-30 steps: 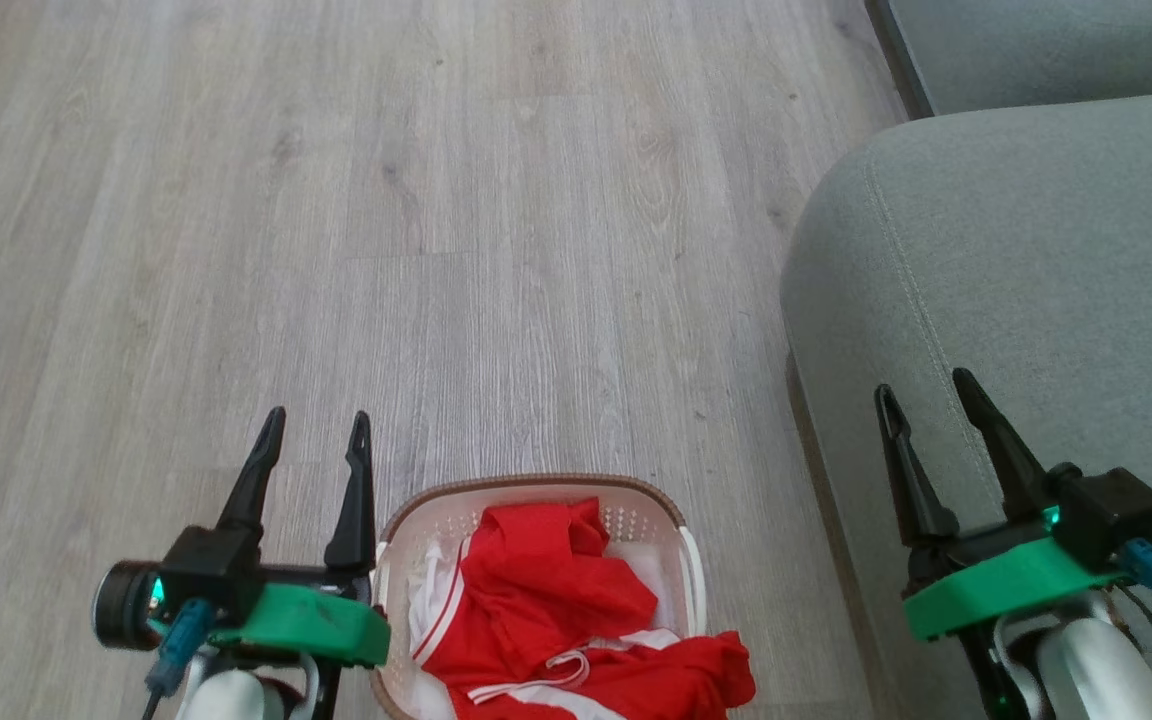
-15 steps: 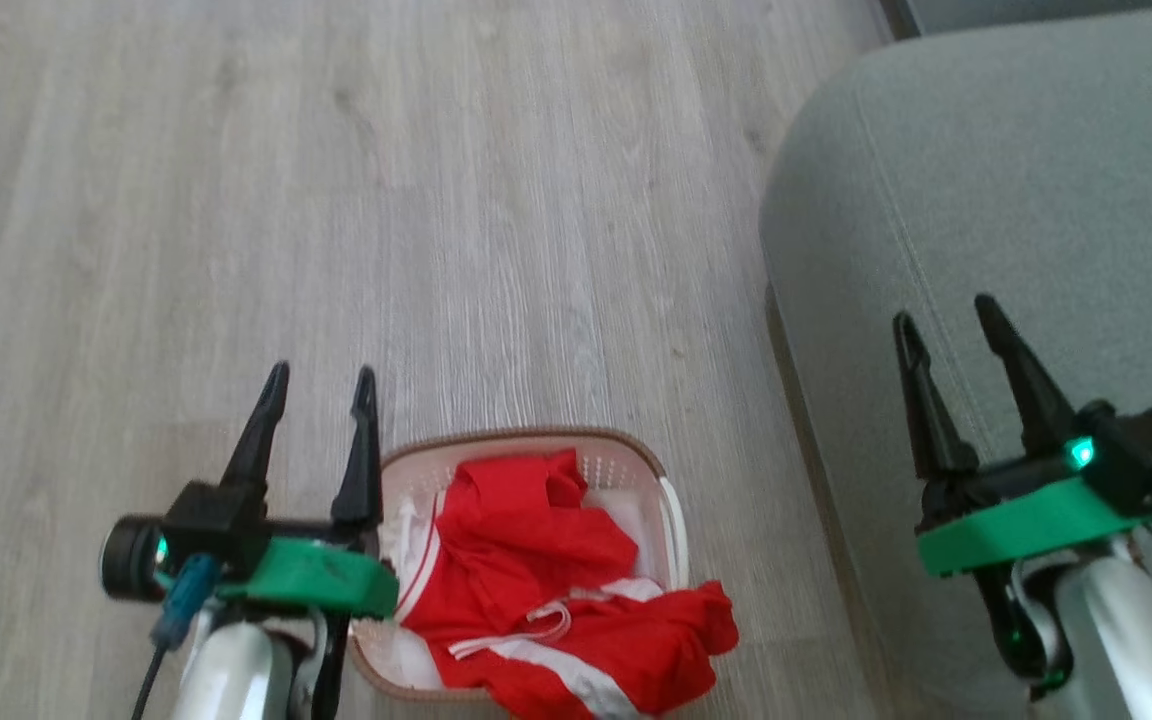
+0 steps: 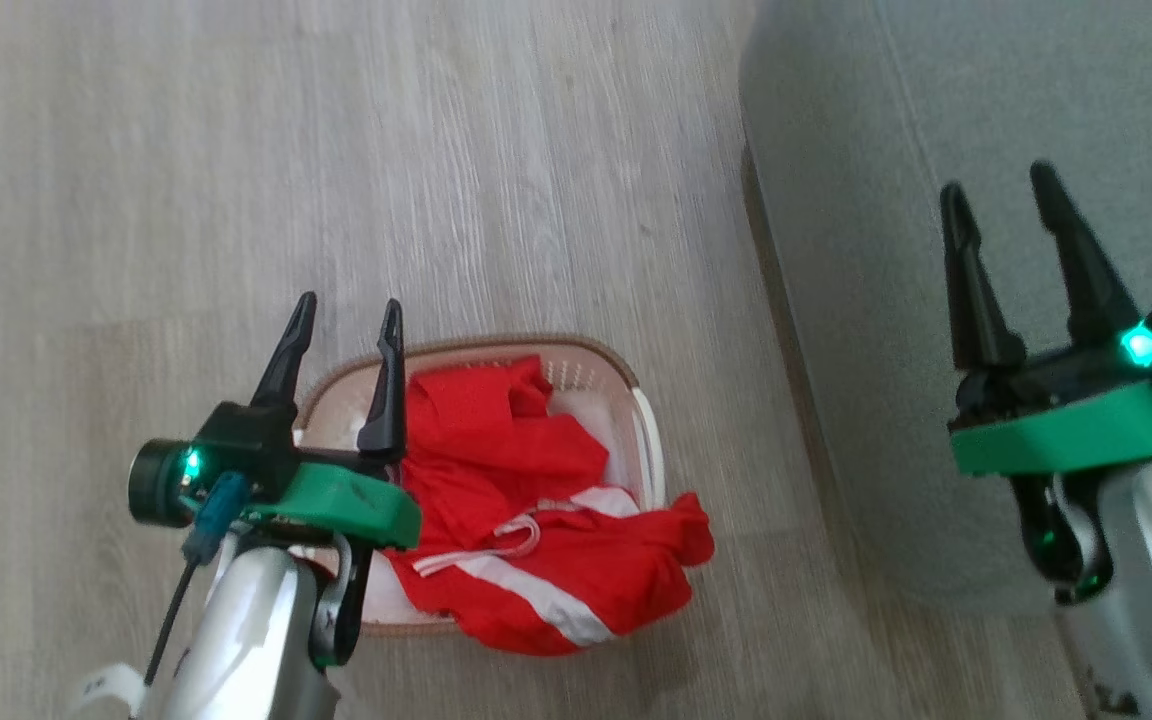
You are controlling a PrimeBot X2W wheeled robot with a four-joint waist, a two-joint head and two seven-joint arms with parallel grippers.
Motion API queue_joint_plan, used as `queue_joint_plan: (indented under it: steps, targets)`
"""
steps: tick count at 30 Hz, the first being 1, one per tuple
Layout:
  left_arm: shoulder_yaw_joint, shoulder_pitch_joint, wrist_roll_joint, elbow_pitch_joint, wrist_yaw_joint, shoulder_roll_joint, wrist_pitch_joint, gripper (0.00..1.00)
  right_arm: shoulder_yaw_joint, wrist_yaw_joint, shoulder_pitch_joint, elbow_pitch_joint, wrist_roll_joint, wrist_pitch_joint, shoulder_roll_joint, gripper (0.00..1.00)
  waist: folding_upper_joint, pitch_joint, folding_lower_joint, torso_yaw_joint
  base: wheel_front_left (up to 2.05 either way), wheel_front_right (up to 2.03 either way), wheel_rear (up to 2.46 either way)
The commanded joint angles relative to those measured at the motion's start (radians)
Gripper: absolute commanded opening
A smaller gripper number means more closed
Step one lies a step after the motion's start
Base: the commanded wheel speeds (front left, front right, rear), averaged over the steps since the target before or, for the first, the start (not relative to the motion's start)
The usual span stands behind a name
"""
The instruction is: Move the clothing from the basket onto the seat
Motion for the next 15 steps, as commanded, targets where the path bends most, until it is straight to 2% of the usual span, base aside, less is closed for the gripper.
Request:
queue_joint_plan:
  steps: [1,6,15]
  targets:
    - [0.022,-0.033,-0.007,-0.016,-0.001,0.011,-0.012,1.0,0.015,0.0,-0.029,-0.042,0.007,-0.009,-0.018,1.0,0.0,0.05,-0.0001,-0.023,0.0,0.0,0.0]
    - [0.027,-0.093,-0.037,0.072,0.017,0.011,-0.012,1.0,0.014,0.0,-0.087,-0.083,0.024,-0.009,-0.02,1.0,0.0,0.135,-0.0001,-0.044,0.0,0.0,0.0]
    - [-0.02,-0.231,-0.07,0.335,0.0,0.011,-0.012,1.0,-0.021,0.0,-0.158,-0.126,0.038,-0.009,-0.036,1.0,0.0,0.258,-0.0001,-0.076,0.0,0.0,0.0]
